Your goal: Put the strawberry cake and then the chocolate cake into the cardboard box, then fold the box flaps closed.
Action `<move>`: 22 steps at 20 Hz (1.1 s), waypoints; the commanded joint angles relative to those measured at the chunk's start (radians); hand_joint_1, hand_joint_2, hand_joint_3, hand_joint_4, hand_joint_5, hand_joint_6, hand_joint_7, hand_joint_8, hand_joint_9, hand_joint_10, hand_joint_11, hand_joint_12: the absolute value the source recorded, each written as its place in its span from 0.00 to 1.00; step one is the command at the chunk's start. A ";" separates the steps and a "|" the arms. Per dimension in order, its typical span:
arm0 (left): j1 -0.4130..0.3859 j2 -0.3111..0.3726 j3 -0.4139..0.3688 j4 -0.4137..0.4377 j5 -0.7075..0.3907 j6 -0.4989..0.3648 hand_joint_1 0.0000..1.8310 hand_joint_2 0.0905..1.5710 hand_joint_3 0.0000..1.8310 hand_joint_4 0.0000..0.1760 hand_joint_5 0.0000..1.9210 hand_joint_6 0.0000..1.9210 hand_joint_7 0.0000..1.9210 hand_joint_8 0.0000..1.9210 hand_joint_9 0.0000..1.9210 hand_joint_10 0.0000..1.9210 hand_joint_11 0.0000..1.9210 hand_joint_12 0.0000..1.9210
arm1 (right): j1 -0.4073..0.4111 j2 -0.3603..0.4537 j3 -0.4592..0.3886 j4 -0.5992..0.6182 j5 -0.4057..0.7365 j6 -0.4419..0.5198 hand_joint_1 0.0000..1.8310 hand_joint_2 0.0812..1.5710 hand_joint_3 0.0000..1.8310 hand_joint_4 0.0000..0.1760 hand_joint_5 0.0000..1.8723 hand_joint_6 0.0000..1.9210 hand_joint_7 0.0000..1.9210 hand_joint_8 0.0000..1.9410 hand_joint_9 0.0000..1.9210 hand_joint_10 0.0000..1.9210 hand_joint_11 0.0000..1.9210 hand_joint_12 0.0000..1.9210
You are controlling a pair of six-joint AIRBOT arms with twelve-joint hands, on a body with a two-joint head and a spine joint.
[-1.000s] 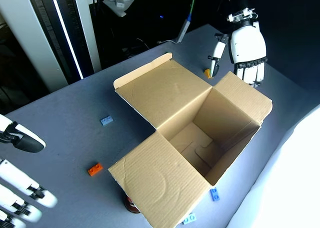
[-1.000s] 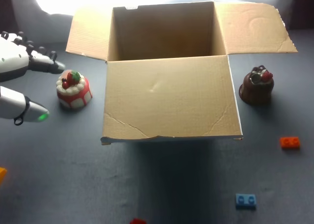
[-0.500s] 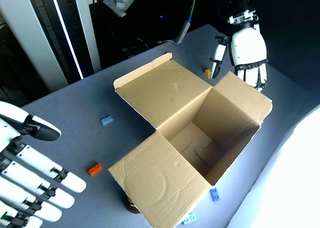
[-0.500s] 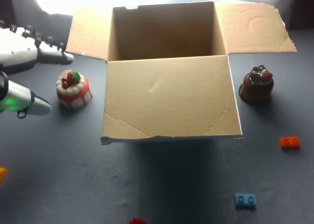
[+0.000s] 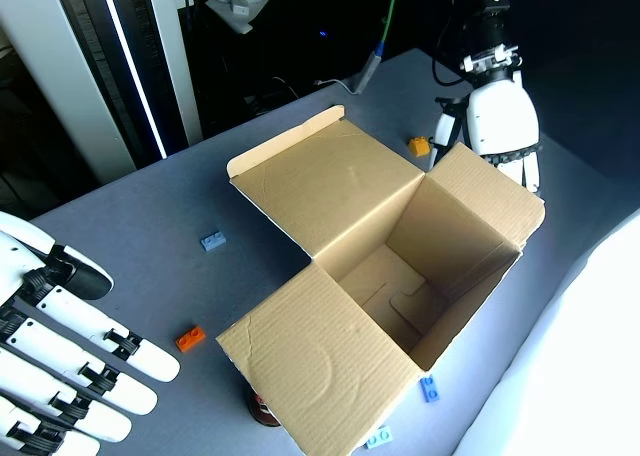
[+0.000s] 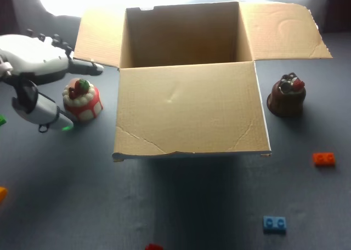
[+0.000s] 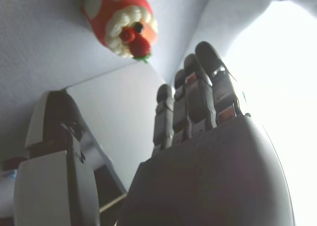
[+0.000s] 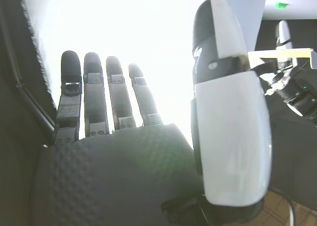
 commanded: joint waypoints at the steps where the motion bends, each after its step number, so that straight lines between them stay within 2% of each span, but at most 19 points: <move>1: -0.002 0.001 0.011 -0.006 0.025 0.002 0.47 0.66 0.00 0.34 0.10 0.00 0.09 0.00 0.11 0.00 0.00 0.39 | 0.004 0.015 0.007 0.000 0.126 -0.003 0.46 0.64 0.00 0.00 0.02 0.00 0.06 0.00 0.10 0.00 0.00 0.37; 4: 0.002 -0.040 0.048 -0.006 0.030 0.002 0.49 0.66 0.00 0.30 0.12 0.01 0.10 0.00 0.12 0.00 0.00 0.42 | 0.002 0.015 0.006 0.000 0.128 -0.002 0.48 0.64 0.00 0.00 0.02 0.00 0.06 0.00 0.10 0.00 0.00 0.37; 6: 0.008 -0.061 0.072 -0.006 0.030 0.002 0.49 0.66 0.00 0.28 0.11 0.00 0.10 0.00 0.11 0.00 0.00 0.42 | 0.001 0.015 0.006 0.000 0.128 -0.002 0.48 0.64 0.00 0.01 0.02 0.00 0.06 0.00 0.10 0.00 0.00 0.29; 9: 0.024 -0.090 0.111 -0.006 0.036 0.002 0.49 0.66 0.00 0.28 0.12 0.00 0.11 0.00 0.12 0.00 0.00 0.43 | -0.002 0.015 0.006 0.000 0.128 -0.001 0.49 0.64 0.00 0.00 0.03 0.00 0.07 0.00 0.10 0.00 0.00 0.34; 10: 0.026 -0.098 0.121 -0.006 0.036 0.002 0.50 0.66 0.00 0.31 0.12 0.00 0.11 0.00 0.12 0.00 0.00 0.44 | -0.003 0.015 0.006 0.000 0.128 -0.001 0.50 0.63 0.00 0.00 0.03 0.00 0.07 0.00 0.10 0.00 0.00 0.34; 12: 0.028 -0.123 0.149 -0.006 0.036 0.003 0.50 0.66 0.00 0.30 0.12 0.00 0.11 0.00 0.11 0.00 0.00 0.43 | -0.003 0.015 0.006 0.000 0.128 0.000 0.51 0.62 0.00 0.00 0.03 0.00 0.07 0.00 0.10 0.00 0.00 0.30; 16: 0.037 -0.151 0.181 -0.006 0.036 0.004 0.51 0.66 0.00 0.27 0.15 0.01 0.10 0.00 0.12 0.00 0.00 0.41 | -0.004 0.016 0.006 0.000 0.128 0.001 0.50 0.63 0.00 0.00 0.04 0.00 0.07 0.00 0.10 0.00 0.00 0.32; 19: 0.055 -0.161 0.195 -0.017 0.036 0.003 0.52 0.65 0.00 0.33 0.13 0.00 0.09 0.00 0.11 0.00 0.00 0.41 | -0.006 0.017 0.006 0.000 0.128 0.001 0.49 0.64 0.00 0.00 0.05 0.00 0.07 0.00 0.10 0.00 0.00 0.32; 22: 0.071 -0.166 0.202 -0.022 0.035 0.003 0.54 0.64 0.00 0.35 0.13 0.00 0.09 0.00 0.11 0.00 0.00 0.42 | -0.006 0.017 0.006 0.000 0.128 0.001 0.50 0.64 0.00 0.00 0.05 0.00 0.08 0.00 0.11 0.00 0.00 0.32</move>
